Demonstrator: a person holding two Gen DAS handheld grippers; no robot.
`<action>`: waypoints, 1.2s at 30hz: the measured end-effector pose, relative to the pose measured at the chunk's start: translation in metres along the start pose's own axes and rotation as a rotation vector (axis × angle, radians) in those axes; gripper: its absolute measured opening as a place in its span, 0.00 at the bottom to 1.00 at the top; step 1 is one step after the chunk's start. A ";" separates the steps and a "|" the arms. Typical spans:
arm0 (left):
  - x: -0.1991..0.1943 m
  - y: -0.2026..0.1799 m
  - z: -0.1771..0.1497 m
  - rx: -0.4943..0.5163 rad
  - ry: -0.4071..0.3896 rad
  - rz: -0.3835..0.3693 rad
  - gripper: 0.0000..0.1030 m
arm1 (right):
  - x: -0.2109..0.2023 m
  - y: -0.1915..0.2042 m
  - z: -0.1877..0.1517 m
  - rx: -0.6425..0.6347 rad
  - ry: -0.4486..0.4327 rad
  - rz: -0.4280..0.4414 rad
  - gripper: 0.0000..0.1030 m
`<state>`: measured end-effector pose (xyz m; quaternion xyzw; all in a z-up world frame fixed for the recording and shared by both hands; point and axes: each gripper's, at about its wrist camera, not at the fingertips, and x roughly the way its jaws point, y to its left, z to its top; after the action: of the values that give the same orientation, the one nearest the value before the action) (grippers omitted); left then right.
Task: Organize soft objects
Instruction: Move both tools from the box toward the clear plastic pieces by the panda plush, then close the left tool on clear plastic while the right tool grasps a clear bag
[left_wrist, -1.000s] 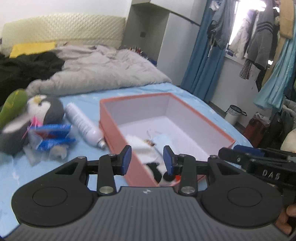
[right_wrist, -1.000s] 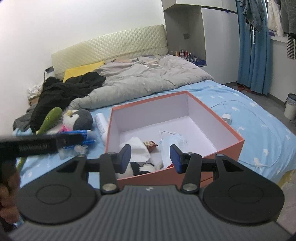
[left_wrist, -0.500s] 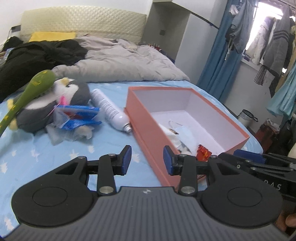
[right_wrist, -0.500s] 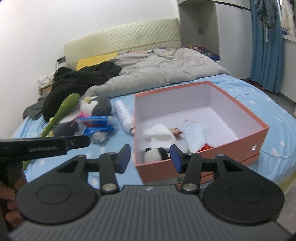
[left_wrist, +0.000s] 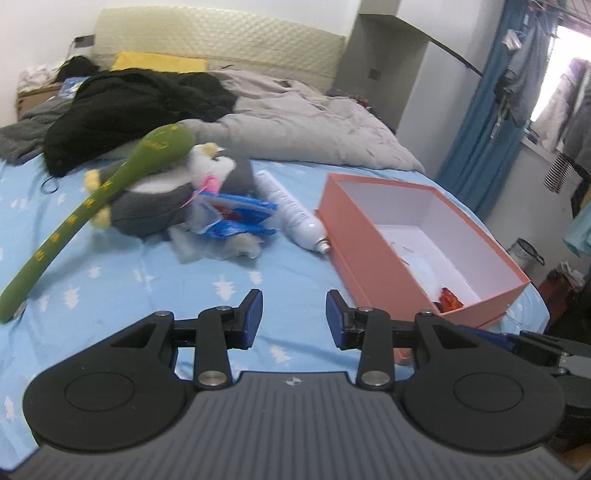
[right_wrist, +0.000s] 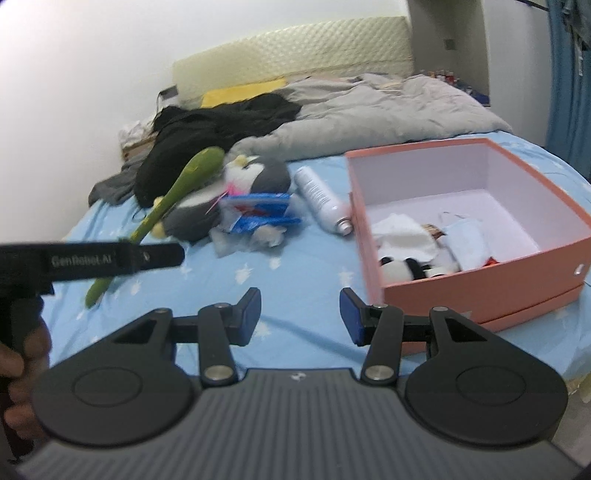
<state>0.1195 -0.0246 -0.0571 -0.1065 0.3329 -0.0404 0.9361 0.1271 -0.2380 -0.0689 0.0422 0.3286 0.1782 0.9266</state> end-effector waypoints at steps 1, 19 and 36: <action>-0.001 0.004 -0.002 -0.011 -0.001 0.005 0.42 | 0.002 0.003 -0.001 -0.007 0.010 0.006 0.49; 0.021 0.072 -0.029 -0.170 0.014 0.036 0.42 | 0.049 0.046 -0.004 -0.060 0.073 0.045 0.49; 0.119 0.135 -0.018 -0.278 0.031 0.066 0.48 | 0.125 0.037 0.010 -0.096 0.073 0.025 0.50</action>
<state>0.2008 0.0863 -0.1746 -0.2236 0.3529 0.0353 0.9079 0.2124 -0.1581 -0.1279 -0.0047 0.3525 0.2067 0.9127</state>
